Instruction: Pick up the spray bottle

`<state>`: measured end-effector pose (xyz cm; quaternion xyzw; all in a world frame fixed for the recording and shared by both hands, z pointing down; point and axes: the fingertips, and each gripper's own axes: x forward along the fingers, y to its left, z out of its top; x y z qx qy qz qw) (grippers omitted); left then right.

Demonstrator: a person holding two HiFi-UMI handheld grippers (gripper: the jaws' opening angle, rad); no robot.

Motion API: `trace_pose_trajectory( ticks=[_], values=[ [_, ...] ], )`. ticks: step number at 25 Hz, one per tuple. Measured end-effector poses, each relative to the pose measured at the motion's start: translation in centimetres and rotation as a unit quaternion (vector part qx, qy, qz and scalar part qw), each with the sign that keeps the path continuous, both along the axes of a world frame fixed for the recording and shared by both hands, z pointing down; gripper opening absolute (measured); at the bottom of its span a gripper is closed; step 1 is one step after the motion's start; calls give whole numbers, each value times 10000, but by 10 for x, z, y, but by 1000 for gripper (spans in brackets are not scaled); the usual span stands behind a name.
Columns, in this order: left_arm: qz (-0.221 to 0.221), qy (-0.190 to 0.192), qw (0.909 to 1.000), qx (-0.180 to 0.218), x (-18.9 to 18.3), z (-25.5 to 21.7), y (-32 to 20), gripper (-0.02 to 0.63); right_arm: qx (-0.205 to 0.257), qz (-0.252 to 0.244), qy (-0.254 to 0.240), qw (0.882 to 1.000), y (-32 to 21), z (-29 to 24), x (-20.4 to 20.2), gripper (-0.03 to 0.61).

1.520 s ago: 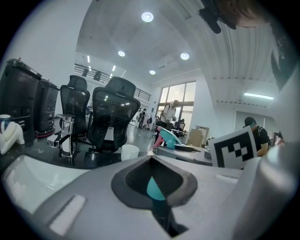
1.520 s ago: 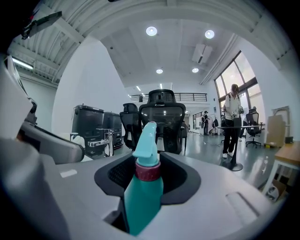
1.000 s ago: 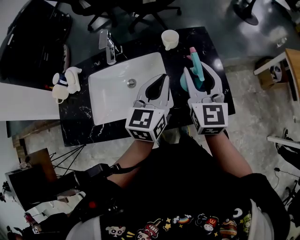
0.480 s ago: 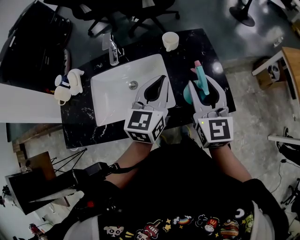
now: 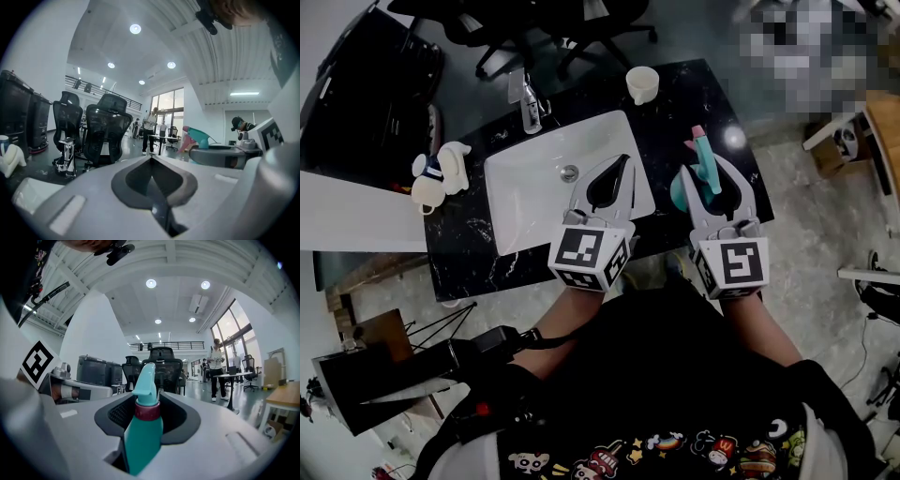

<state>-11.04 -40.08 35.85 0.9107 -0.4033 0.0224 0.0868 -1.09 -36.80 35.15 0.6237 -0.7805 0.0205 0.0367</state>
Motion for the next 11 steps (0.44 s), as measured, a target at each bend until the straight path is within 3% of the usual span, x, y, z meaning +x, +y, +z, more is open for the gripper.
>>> trace_pose_trajectory(
  ticks=[11],
  values=[
    [61, 1, 10000, 52, 0, -6, 5, 0, -77, 98, -14, 9999, 2, -1, 0, 173]
  ],
)
